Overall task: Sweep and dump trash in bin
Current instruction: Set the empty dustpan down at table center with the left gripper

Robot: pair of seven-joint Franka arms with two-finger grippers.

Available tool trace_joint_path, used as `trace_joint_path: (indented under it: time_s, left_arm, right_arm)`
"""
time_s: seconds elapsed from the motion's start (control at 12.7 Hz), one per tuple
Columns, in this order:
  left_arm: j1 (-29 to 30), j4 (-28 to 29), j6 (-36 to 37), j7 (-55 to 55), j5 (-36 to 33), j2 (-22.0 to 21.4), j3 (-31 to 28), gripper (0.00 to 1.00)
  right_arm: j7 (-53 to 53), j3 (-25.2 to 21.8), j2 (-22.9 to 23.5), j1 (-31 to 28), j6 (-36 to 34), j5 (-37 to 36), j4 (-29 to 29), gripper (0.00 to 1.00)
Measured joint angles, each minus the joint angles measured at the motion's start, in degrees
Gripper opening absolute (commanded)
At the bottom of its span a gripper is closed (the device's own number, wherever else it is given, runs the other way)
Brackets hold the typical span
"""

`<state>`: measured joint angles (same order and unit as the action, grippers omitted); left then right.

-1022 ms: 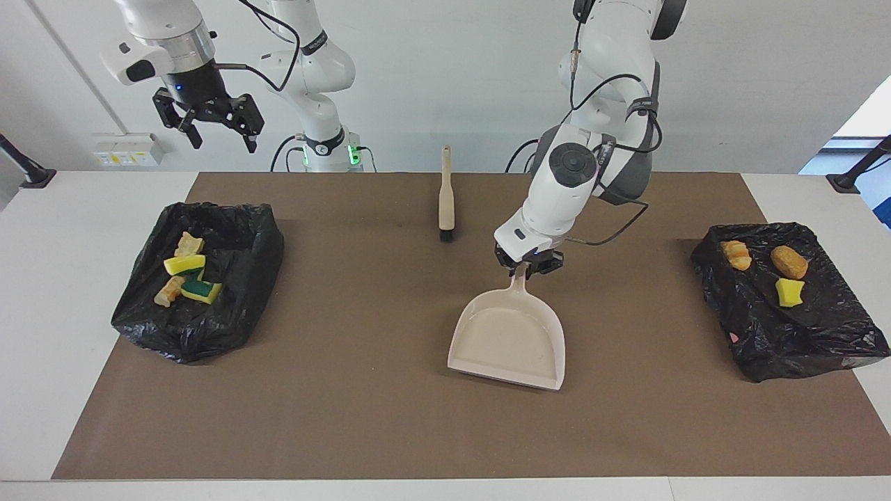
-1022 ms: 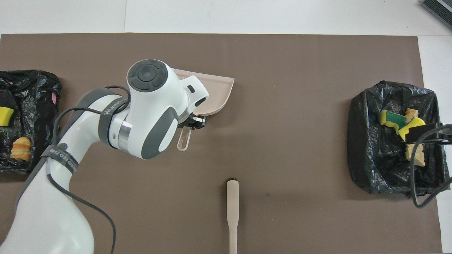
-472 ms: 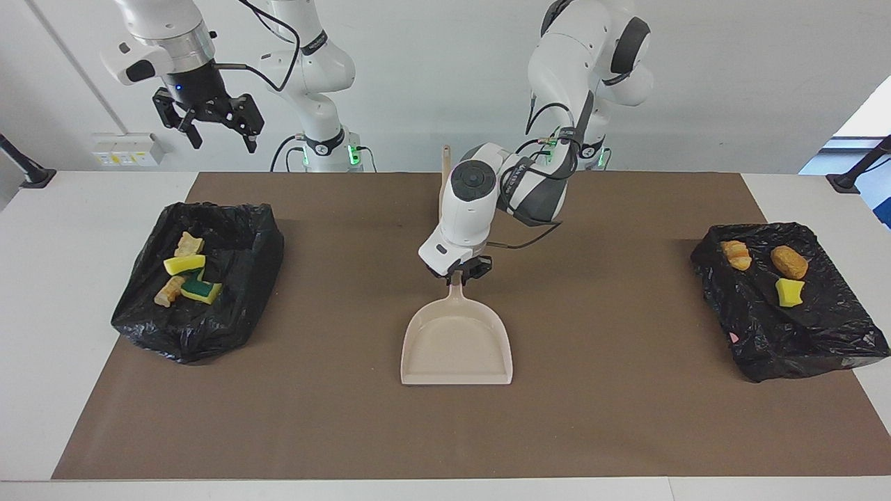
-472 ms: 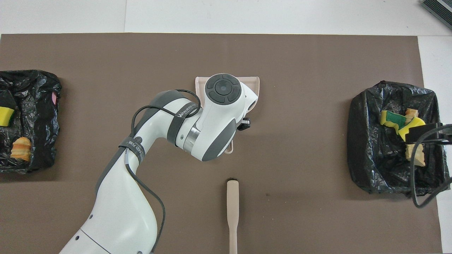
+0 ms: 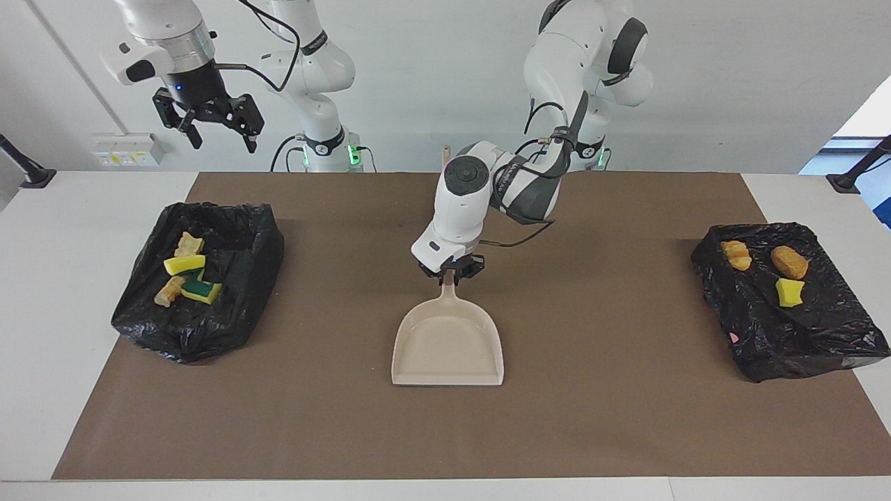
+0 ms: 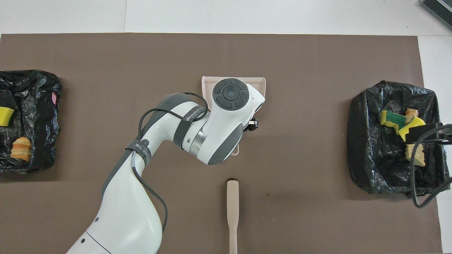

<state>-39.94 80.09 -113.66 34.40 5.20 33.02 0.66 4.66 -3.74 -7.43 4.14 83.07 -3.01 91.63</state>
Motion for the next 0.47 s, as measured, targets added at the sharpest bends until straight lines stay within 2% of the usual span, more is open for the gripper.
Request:
trace_joint_path:
  time_s: [0.24,0.47]
  left_arm:
    - [0.35,-0.23,4.09,0.0,-0.04,-3.59,-1.42,1.0]
    - [3.54,1.58,10.24,-2.05,-1.0,-11.69,-2.48,1.0]
  right_arm:
    - [0.0,0.0,0.0,0.0,0.0,0.0,0.0,1.0]
    - [0.0,0.0,0.0,0.0,0.0,0.0,0.0,1.0]
